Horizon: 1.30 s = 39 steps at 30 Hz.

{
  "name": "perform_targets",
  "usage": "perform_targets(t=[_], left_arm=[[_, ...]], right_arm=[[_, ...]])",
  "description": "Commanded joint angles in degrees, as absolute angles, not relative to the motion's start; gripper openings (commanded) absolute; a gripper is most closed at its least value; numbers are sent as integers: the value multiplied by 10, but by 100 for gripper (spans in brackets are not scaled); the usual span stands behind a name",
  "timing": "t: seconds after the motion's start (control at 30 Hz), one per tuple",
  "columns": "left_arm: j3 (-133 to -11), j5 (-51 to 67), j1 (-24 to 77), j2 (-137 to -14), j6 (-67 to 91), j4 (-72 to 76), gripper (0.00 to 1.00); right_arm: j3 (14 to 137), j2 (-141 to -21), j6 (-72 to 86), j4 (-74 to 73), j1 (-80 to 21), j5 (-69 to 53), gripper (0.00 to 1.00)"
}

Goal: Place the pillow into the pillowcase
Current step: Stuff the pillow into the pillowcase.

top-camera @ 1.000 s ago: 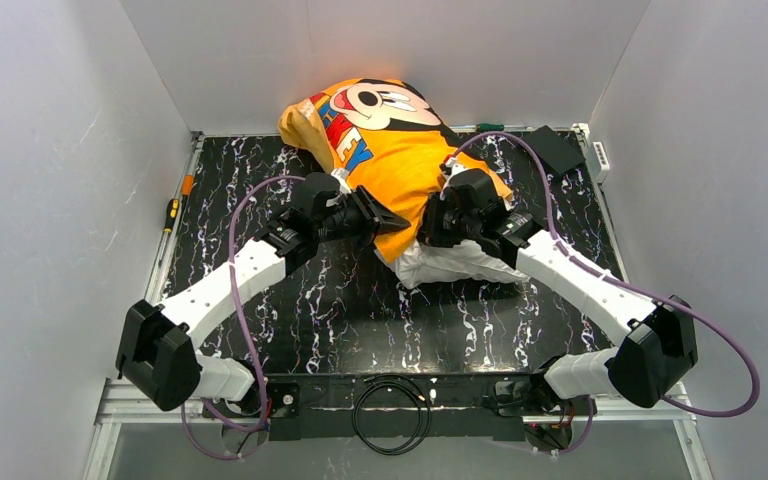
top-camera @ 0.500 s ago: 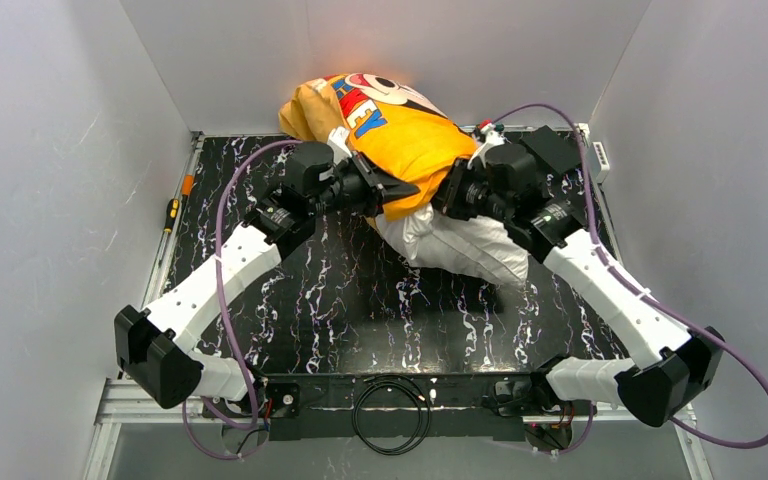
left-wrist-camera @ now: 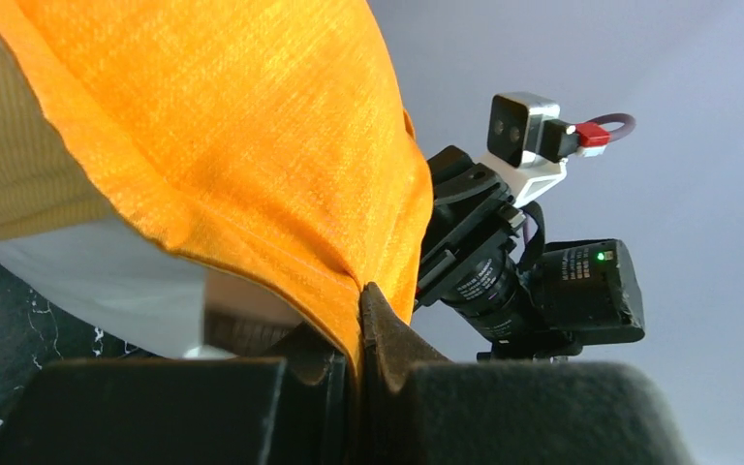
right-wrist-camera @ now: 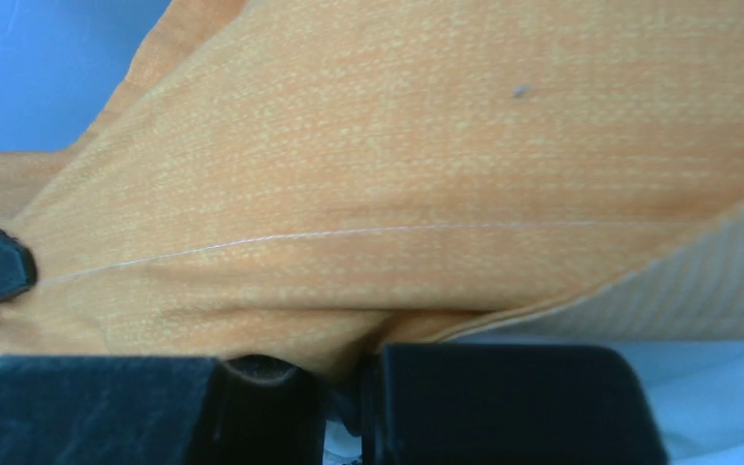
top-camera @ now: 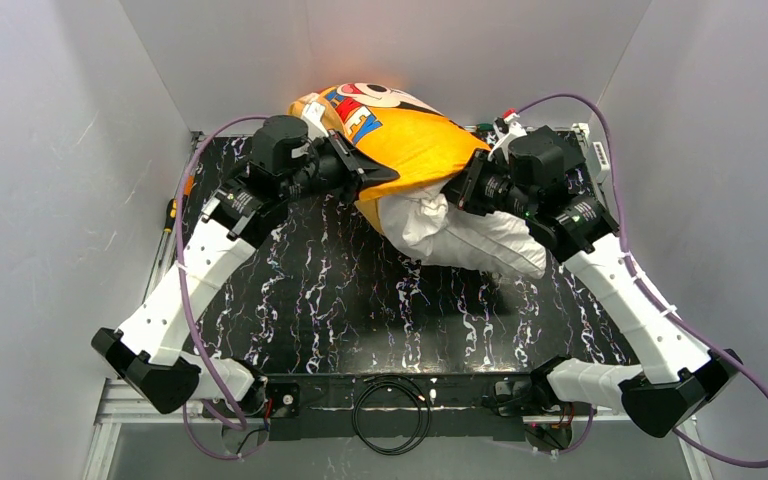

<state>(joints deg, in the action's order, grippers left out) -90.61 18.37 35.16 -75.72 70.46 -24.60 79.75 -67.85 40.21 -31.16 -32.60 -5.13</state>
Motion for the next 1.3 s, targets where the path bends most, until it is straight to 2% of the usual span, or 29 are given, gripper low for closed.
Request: perform_targets(t=[0.0, 0.13, 0.27, 0.4, 0.57, 0.7, 0.97, 1.27], left_arm=[[-955, 218, 336, -703, 686, -240, 0], [-969, 269, 346, -735, 705, -169, 0], [-1037, 277, 398, -788, 706, -151, 0], [-1133, 279, 458, -858, 721, -113, 0], [-1307, 281, 528, -966, 716, -112, 0], [-1414, 280, 572, -1025, 700, -125, 0], [-1443, 240, 619, -1044, 663, -75, 0], [-1493, 233, 623, -1076, 672, -57, 0]], right_arm=[[815, -658, 408, -263, -294, 26, 11], [814, -674, 422, -209, -294, -32, 11], [814, -695, 458, -145, -294, -60, 10], [849, -717, 459, -125, -294, -27, 9], [920, -755, 428, -174, -294, 26, 7], [928, -766, 420, -191, -294, 79, 6], [902, -807, 418, -160, -294, 72, 6], [890, -875, 412, -118, -322, 54, 5]])
